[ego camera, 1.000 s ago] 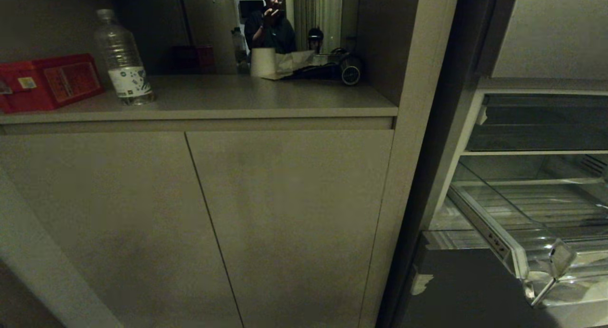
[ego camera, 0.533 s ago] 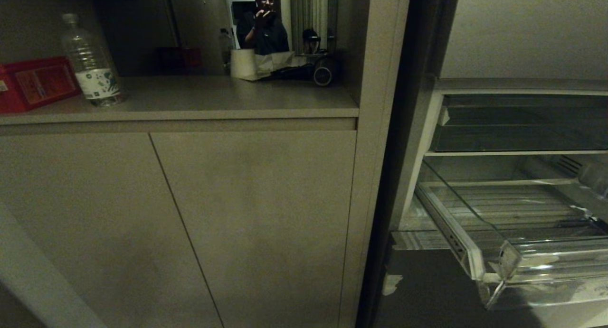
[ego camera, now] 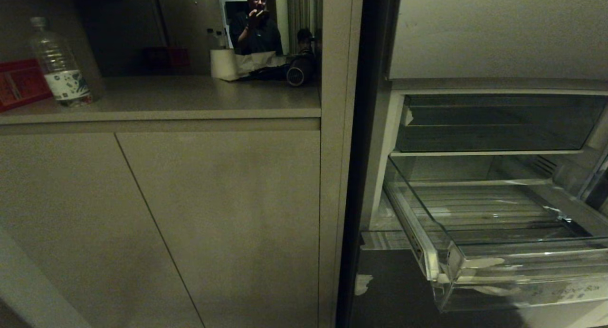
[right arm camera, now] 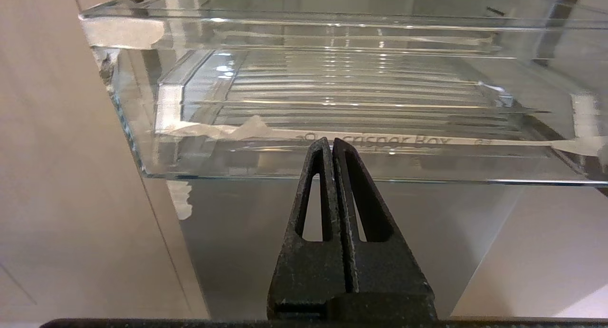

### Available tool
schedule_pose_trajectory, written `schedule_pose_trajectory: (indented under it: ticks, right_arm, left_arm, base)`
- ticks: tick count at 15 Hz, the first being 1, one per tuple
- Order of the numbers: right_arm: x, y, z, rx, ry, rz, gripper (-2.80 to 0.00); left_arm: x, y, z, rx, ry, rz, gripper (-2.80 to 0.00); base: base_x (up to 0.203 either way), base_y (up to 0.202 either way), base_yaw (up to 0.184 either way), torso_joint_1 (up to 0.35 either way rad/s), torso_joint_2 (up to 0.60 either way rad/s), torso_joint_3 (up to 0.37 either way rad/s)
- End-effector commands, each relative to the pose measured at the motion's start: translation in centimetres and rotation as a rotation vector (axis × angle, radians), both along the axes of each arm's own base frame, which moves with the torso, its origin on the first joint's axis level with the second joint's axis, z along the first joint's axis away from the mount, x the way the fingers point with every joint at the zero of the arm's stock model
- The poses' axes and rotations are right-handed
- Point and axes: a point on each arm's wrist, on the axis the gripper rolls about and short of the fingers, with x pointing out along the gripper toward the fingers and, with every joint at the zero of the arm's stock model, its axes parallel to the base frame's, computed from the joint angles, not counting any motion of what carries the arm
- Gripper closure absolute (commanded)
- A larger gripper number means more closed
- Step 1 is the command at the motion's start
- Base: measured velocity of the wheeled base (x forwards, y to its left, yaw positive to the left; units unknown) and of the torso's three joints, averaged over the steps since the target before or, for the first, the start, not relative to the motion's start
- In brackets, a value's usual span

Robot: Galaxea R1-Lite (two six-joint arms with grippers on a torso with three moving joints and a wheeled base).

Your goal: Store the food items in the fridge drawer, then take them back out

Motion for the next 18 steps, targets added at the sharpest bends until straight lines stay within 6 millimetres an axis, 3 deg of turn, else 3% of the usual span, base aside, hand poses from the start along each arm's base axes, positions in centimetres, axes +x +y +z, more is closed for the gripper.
schedule_pose_trajectory:
  ticks: [1, 8, 18]
  right_arm:
    - [0.24, 0.0, -0.84, 0.0, 0.029, 0.001, 0.0]
    - [0.25, 0.0, -0.84, -0.001, 0.031, 0.001, 0.0]
    - [0.25, -0.01, -0.84, 0.004, 0.03, 0.0, 0.0]
  left_arm:
    - [0.01, 0.0, 0.0, 0.0, 0.002, 0.0, 0.0]
    - [0.01, 0.0, 0.0, 0.0, 0.002, 0.0, 0.0]
    - [0.01, 0.0, 0.0, 0.0, 0.002, 0.0, 0.0]
  base:
    - [0.0, 0.0, 0.0, 0.0, 0.0, 0.0]
    - [-0.001, 0.0, -0.011, 0.0, 0.0, 0.0]
    - [0.0, 0.007, -0.174, 0.002, 0.0, 0.003]
